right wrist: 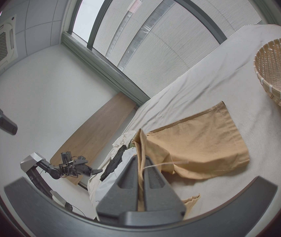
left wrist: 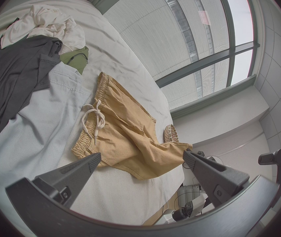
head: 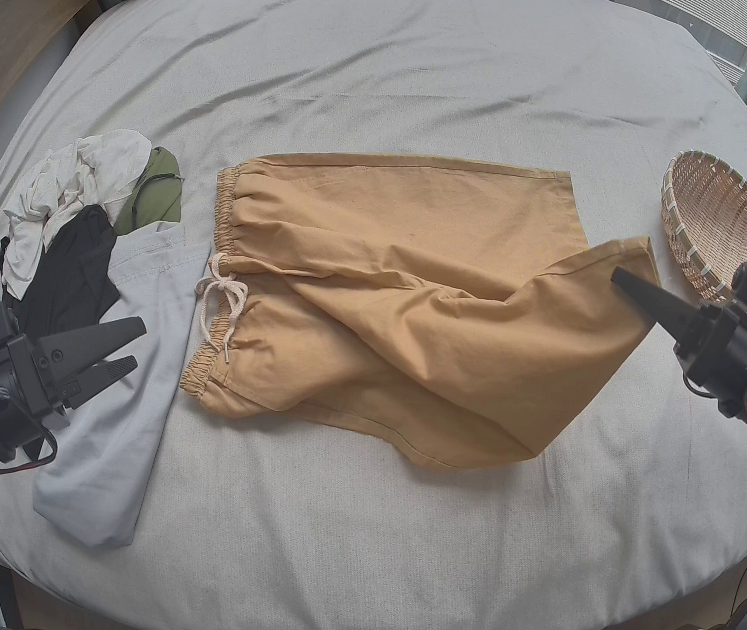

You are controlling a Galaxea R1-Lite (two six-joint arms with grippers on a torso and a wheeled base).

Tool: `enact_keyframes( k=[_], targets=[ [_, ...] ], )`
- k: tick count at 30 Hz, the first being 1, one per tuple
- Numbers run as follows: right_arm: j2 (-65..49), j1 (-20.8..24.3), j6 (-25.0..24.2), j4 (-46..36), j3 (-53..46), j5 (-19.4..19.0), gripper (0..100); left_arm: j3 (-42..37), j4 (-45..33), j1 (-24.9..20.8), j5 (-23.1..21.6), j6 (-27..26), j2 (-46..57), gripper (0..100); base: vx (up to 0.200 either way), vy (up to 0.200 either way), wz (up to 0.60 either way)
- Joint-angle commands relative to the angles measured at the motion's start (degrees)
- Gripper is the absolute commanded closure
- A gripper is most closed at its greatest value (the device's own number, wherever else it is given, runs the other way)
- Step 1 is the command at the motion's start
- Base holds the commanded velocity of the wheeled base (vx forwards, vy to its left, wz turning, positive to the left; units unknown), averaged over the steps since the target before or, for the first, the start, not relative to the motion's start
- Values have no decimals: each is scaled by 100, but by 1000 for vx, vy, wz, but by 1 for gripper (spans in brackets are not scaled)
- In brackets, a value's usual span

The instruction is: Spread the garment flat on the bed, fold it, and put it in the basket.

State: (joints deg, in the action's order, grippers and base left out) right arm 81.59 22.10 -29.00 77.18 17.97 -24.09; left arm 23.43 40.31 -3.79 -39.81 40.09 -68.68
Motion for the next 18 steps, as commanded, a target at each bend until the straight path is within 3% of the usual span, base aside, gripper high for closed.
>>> enact_keyframes(
  k=[1, 7, 9, 18],
  targets=[
    [-486, 75, 88, -19, -479, -34, 100, -49, 29, 1, 0, -2, -5, 0, 0, 0, 0],
    [-469, 84, 88, -54, -373, -87, 100, -102, 82, 1, 0, -2, -14, 0, 0, 0, 0],
    [-29, 22, 61, -10, -101, -263, 100, -111, 91, 1, 0, -2, -22, 0, 0, 0, 0],
    [1975, -303, 9, 816, 1235, -210, 100, -111, 135, 10, 0, -19, -22, 0, 0, 0, 0]
  ],
)
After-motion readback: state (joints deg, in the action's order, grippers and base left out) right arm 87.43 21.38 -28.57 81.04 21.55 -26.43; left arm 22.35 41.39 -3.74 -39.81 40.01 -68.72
